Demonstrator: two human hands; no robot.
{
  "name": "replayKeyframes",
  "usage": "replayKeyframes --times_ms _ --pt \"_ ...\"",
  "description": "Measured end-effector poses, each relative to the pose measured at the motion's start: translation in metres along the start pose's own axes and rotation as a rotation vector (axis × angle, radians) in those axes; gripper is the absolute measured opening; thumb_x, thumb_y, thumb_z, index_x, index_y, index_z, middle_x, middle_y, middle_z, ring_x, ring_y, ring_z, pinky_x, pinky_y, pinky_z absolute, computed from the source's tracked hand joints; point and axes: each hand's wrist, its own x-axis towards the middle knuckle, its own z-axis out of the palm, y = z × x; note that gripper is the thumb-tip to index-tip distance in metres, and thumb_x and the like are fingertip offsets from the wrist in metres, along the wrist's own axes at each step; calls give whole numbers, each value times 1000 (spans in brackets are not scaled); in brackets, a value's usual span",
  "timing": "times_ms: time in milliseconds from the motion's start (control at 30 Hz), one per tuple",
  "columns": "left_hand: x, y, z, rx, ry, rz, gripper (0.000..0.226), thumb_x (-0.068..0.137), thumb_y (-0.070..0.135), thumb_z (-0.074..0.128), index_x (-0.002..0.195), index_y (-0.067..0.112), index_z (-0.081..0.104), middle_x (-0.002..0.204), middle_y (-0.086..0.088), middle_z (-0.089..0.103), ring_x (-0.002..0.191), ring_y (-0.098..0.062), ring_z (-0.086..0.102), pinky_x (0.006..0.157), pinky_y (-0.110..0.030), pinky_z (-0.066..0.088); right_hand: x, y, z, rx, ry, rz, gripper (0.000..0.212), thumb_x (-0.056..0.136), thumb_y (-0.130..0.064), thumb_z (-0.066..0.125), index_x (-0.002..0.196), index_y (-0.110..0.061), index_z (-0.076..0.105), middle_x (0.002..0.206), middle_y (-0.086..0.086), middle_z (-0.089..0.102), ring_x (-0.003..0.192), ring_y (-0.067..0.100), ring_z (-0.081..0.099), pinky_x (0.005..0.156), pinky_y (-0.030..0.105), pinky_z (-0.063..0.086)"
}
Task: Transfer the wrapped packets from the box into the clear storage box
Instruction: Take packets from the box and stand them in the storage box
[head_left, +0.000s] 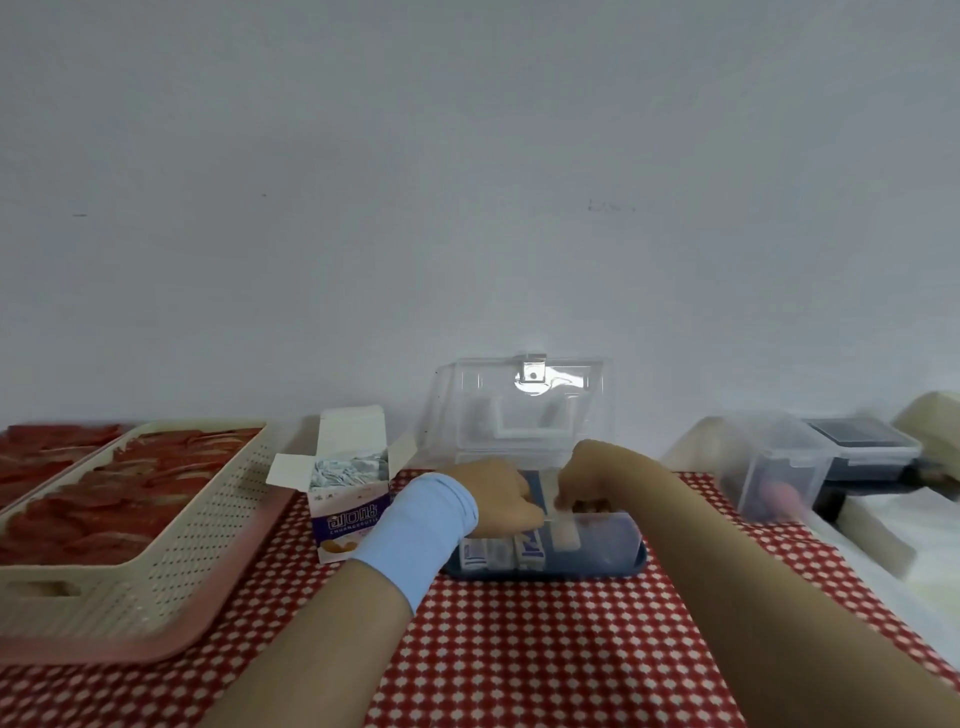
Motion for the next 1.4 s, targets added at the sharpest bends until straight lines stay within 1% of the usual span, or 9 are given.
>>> replayKeyframes --times_ms 200,367,500,633,800,933,1033,1133,1400 --pt "13 3 10 88 -109 -26 32 84 47 57 67 21 55 75 -1 55 68 -19 51 62 -32 42 6 -7 6 -1 -191 135 11 98 -15 60 101 -5 64 82 7 64 66 14 62 54 22 50" --pt "14 3 12 138 -120 -16 26 84 41 58 70 19 56 72 -2 55 65 -19 50 63 -32 44 9 -8 10 19 -204 159 13 98 -11 59 101 0 66 79 7 64 64 15 62 52 22 49" --pt "15 3 13 161 -101 -10 22 84 37 58 71 19 57 72 -2 55 65 -19 51 62 -31 45 9 -4 10 -75 -170 135 31 98 -22 62 123 -4 65 93 4 62 88 15 60 85 24 50" --pt "14 3 14 157 -97 -1 21 85 36 58 76 18 60 72 -2 56 66 -18 52 61 -30 45 8 -4 8 -27 -192 143 13 97 -15 62 104 -4 65 80 4 62 70 13 61 63 21 50" --pt "10 4 12 156 -83 13 19 85 34 60 83 15 63 73 -3 55 67 -19 53 60 -29 44 5 -2 3 59 -164 116 25 95 -16 65 116 -3 65 83 5 65 68 13 64 56 21 51" --pt "3 2 6 135 -44 49 33 86 40 60 106 16 70 101 -2 65 88 -23 61 73 -31 49 2 -2 -7 124 -79 70 24 95 -17 64 109 3 66 109 18 72 99 28 72 93 38 58" --pt "-13 -6 -18 32 69 102 39 90 41 57 124 24 66 128 4 61 108 -19 58 90 -32 46 -8 -13 -23 215 -15 22 24 98 -17 60 96 6 65 95 21 75 70 29 72 74 40 63" --pt "-37 -27 -45 -154 266 100 31 93 27 55 122 26 67 127 8 61 115 -12 55 102 -30 42 -23 -32 -36 244 141 -122 18 97 -14 60 96 3 65 84 12 74 58 23 72 53 31 60" --pt "-71 -131 -45 -267 651 -262 22 95 18 56 95 37 66 110 11 63 87 -4 57 79 -23 41 -46 -106 -3 238 274 -668 16 95 -15 63 105 -16 76 93 -5 70 79 9 66 71 19 48"
